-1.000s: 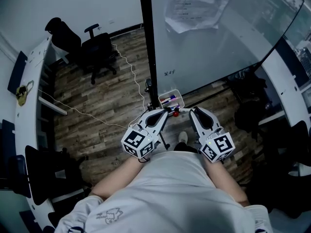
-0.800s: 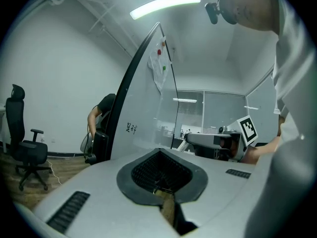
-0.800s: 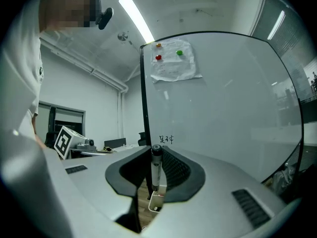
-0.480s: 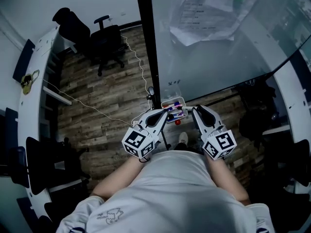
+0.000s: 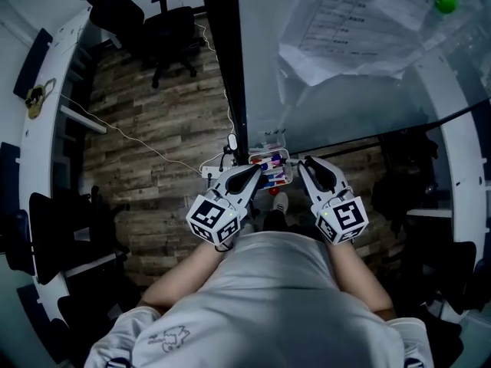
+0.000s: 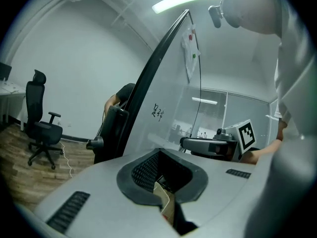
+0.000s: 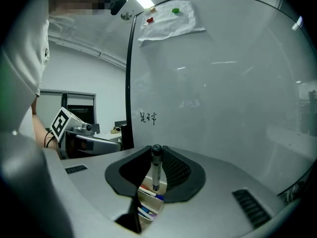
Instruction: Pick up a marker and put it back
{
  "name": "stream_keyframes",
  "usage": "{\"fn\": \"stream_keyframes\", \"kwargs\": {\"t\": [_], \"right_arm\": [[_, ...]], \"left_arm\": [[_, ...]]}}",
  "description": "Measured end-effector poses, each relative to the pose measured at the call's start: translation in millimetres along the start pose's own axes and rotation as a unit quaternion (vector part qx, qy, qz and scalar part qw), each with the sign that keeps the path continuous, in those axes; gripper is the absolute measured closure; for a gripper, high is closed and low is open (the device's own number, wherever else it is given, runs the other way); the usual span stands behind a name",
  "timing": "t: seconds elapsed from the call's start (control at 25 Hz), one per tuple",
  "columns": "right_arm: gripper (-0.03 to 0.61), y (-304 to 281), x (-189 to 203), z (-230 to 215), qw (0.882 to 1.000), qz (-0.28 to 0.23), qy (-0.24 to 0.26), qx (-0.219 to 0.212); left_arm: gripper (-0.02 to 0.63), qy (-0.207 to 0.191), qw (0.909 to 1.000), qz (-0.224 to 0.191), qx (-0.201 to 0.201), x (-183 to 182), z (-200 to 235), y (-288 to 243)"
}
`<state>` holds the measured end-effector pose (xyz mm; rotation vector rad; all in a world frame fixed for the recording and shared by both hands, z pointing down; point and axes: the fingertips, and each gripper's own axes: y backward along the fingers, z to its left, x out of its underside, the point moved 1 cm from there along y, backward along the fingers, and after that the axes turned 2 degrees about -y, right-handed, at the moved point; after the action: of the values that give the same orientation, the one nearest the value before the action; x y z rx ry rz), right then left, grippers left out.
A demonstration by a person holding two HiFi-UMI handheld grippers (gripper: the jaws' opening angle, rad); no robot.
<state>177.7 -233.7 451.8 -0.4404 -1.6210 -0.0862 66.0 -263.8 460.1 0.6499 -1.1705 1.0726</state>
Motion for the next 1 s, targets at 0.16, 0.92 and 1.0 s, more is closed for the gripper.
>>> {"fn": "stream_keyframes", "kwargs": {"t": [0.16, 0.92, 1.0], "right_arm": [[0.505, -19, 16, -6, 0.999, 0.039, 0.011, -0.019], [0.503, -87, 64, 48, 0.967, 0.158, 0.162, -0.120], [0.503, -92, 66, 54, 0.966, 0.159, 0.161, -0.127]], "left_arm": [[0.609, 0.001, 0.9998, 0.009, -0.016, 9, 3, -6], [0.609, 0.053, 0.9919, -0.009, -0.115, 21, 58, 38], [0.609, 0.053, 0.9911, -0.010, -0.122, 22, 59, 42]]}}
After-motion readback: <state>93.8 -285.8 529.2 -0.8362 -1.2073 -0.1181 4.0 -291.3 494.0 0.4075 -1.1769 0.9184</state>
